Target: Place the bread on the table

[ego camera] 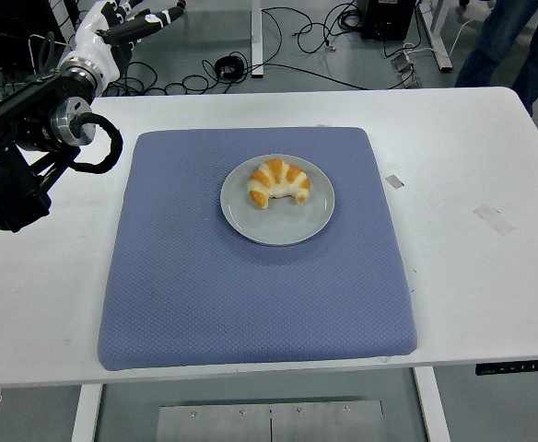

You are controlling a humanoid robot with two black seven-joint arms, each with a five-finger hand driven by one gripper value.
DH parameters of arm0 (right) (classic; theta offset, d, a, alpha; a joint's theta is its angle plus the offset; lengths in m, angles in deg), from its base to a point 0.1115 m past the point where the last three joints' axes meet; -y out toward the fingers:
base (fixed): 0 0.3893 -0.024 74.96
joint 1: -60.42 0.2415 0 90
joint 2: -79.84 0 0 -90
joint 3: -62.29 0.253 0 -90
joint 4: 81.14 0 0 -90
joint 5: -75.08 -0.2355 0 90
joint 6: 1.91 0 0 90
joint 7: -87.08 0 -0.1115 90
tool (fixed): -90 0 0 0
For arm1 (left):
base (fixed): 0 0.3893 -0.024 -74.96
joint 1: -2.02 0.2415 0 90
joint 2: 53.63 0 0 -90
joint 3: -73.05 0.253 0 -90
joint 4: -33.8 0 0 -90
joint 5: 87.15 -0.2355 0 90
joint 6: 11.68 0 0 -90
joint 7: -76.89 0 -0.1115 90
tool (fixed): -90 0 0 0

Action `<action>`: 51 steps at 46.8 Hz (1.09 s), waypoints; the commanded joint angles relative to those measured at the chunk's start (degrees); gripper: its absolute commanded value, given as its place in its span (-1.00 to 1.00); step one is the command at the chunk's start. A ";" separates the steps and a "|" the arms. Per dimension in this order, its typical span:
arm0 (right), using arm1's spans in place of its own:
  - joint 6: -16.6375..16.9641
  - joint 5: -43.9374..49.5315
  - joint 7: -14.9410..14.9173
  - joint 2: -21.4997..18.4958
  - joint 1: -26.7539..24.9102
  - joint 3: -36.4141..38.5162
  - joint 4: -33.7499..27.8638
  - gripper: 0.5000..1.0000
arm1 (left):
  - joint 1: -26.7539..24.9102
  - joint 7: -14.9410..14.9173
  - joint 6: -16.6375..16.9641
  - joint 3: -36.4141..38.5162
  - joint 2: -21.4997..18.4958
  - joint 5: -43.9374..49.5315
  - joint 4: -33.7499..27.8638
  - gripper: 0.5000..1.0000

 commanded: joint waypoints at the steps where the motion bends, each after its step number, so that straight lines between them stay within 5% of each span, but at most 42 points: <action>1: 0.00 0.00 0.00 0.00 0.00 0.00 0.00 1.00 | -1.47 -0.28 0.63 2.52 -1.16 -1.22 -1.39 0.86; 9: 0.00 0.00 0.00 0.00 0.00 0.00 0.00 1.00 | -4.73 -1.42 0.45 8.41 -2.13 -1.83 -1.92 0.87; 20: 0.00 0.00 0.00 0.00 0.00 -0.09 0.00 1.00 | -6.05 0.69 -0.25 11.49 -4.67 -4.99 -5.96 0.89; 27: 0.00 0.00 0.00 0.00 0.00 -0.09 0.00 1.00 | -8.33 -1.50 0.01 18.25 -4.41 -13.07 -8.60 0.89; 39: 0.00 0.00 0.00 0.00 0.00 0.00 0.00 1.00 | -16.59 -9.68 -0.08 31.70 -3.53 -16.68 -9.48 0.88; 51: 0.00 0.00 0.00 0.00 0.00 0.00 0.00 1.00 | -19.67 -18.38 -0.08 41.11 2.18 -25.91 -9.57 0.89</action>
